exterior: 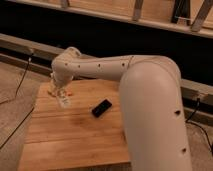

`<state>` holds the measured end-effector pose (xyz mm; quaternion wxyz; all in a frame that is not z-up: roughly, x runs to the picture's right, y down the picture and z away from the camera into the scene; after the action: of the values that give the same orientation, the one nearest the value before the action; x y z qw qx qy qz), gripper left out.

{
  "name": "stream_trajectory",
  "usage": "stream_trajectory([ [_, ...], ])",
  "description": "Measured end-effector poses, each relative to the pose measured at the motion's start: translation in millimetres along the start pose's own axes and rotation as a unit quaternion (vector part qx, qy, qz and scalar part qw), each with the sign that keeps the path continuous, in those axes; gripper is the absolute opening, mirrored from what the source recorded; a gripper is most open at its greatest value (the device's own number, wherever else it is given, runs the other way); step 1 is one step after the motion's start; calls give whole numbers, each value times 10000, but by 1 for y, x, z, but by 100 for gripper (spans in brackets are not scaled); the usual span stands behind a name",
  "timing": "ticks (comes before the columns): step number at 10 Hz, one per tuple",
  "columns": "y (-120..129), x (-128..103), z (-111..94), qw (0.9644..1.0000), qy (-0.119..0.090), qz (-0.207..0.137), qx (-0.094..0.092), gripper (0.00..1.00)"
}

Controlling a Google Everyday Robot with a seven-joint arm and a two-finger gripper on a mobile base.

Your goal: Stand the bottle upright

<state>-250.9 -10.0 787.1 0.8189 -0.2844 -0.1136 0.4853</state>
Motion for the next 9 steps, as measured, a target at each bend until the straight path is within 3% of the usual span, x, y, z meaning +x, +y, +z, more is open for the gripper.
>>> stream_trajectory([
  [2, 5, 4, -2, 9987, -137, -357, -328, 0],
  [3, 8, 8, -2, 9959, -216, -658, -574, 0],
  [4, 10, 10, -3, 9936, -265, -835, -706, 0],
  [6, 11, 14, -4, 9857, -352, -1335, -969, 0],
  [9, 14, 17, -4, 9717, -484, -1964, -1220, 0],
])
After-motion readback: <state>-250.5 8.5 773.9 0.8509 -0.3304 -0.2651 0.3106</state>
